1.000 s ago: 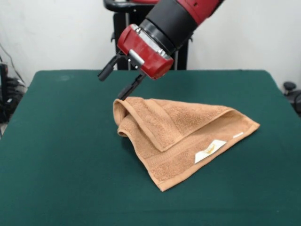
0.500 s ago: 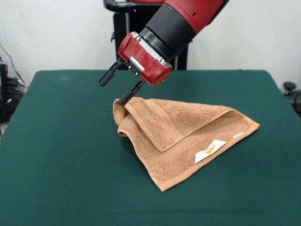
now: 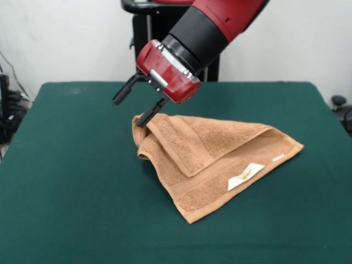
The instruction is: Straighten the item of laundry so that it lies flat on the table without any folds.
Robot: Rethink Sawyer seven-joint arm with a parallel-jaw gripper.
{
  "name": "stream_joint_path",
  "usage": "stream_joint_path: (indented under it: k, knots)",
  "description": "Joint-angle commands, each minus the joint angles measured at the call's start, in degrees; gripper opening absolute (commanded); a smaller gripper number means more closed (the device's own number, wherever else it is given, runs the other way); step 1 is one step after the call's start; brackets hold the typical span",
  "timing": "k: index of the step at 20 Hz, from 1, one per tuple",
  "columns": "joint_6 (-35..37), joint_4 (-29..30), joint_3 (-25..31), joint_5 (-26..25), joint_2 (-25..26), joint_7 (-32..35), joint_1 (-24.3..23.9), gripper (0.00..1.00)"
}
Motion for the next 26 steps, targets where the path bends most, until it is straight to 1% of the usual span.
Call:
stream_joint_path:
  k: [1, 2, 3, 5, 6, 7, 8, 9, 10, 11, 12, 14, 16, 17, 19, 23, 26]
  knots:
    - [-3.1, -1.5, 10.1, 0.0, 5.0, -7.0, 0.2, 1.0]
    - [-8.5, 0.6, 13.0, 1.3, 3.0, -7.0, -2.7, 1.0]
    - [-11.3, 2.3, 16.2, 1.6, 0.7, -10.2, -5.6, 1.0]
    - [-14.0, 7.9, 26.6, 2.4, -5.7, -20.0, -14.5, 1.0]
    - [-14.0, 11.2, 33.0, 3.0, -8.7, -24.4, -19.9, 1.0]
    - [-13.9, 13.7, 37.6, 2.9, -11.2, -27.1, -23.8, 1.0]
    - [-13.4, 16.7, 43.4, 3.7, -13.3, -30.0, -28.7, 1.0]
    - [-13.5, 19.1, 47.9, 3.5, -15.4, -31.8, -32.4, 1.0]
    - [-12.9, 21.4, 53.8, 4.1, -16.7, -34.4, -37.2, 1.0]
    - [-12.9, 23.2, 58.5, 4.1, -17.9, -36.2, -40.9, 1.0]
    - [-12.8, 25.2, 64.1, 4.6, -18.1, -37.5, -45.4, 1.0]
    - [-10.7, 27.9, 74.3, 7.1, -17.3, -41.8, -53.2, 1.0]
    - [-7.6, 29.3, 81.9, 9.9, -16.1, -46.7, -59.0, 1.0]
    - [-5.4, 29.5, 84.7, 11.5, -15.5, -49.3, -61.1, 1.0]
    - [-2.4, 29.9, 87.9, 14.0, -15.8, -51.9, -63.5, 1.0]
    - [2.1, 30.0, 90.5, 17.6, -17.9, -53.8, -65.7, 1.0]
    - [3.8, 29.6, 90.8, 18.5, -19.0, -55.4, -66.1, 1.0]
